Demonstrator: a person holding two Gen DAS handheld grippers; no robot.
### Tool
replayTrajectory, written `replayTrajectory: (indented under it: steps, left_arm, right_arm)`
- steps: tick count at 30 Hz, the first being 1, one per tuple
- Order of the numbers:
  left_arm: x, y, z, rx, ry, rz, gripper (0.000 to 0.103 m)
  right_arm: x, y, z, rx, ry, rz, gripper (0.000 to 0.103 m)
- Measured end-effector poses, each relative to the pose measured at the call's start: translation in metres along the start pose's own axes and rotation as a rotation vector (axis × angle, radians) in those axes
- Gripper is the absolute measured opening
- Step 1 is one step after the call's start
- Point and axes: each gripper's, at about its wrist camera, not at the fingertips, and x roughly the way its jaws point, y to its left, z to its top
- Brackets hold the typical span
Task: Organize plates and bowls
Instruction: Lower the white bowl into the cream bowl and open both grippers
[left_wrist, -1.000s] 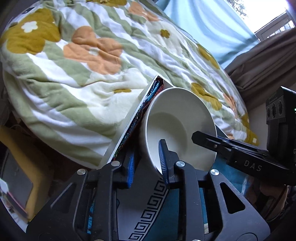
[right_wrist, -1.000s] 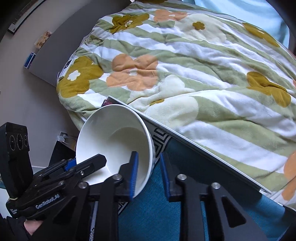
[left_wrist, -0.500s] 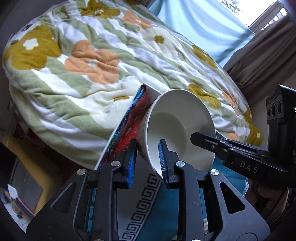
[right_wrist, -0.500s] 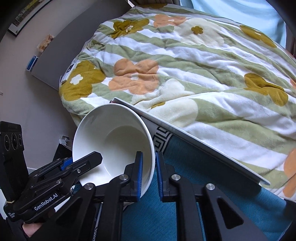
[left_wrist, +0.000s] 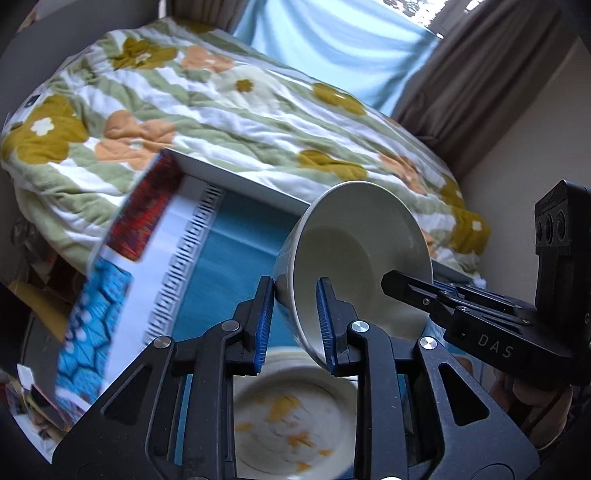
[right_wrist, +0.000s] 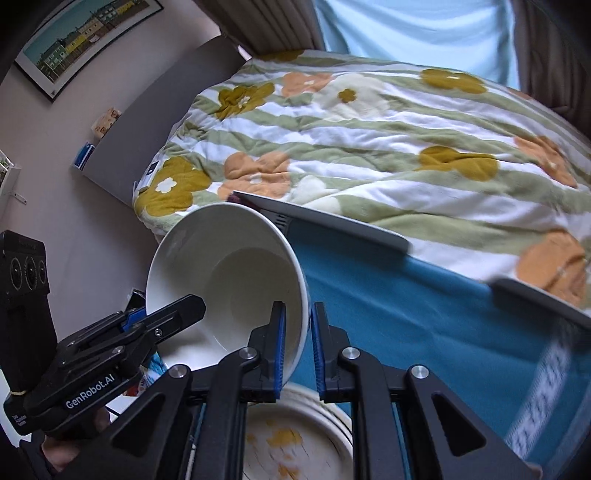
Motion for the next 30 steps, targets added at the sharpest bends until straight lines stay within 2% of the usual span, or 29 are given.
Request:
replayTrajectory:
  steps: [8,13,18,22,27,30]
  left_arm:
    - [-0.008,-0.113,-0.086,0.112,0.037,-0.071,0.021]
    - [0.004,-0.158,-0.133,0.151,0.122,-0.115,0.021]
    - [0.025,-0.186,-0.161,0.226,0.212,-0.118,0.021]
    - [0.044,-0.201,-0.174,0.279,0.278,-0.119,0.021]
    - [0.066,-0.213,-0.178,0.345,0.337,-0.1,0.021]
    - [0.073,-0.217,-0.177,0.39,0.342,-0.076,0.021]
  right_arm:
    - [-0.1,-0.071,-0.091,0.094,-0.084,-0.08,0.013]
    - [-0.135,-0.102,-0.134,0.158,-0.104,-0.116,0.013]
    - [-0.146,-0.126,-0.174,0.237,-0.102,-0.163,0.013]
    - [-0.144,-0.149,-0.201,0.332,-0.089,-0.17,0.013]
    - [-0.138,-0.169,-0.221,0.414,-0.071,-0.173,0.013]
    - [-0.134,-0.176,-0.227,0.447,-0.065,-0.175,0.013]
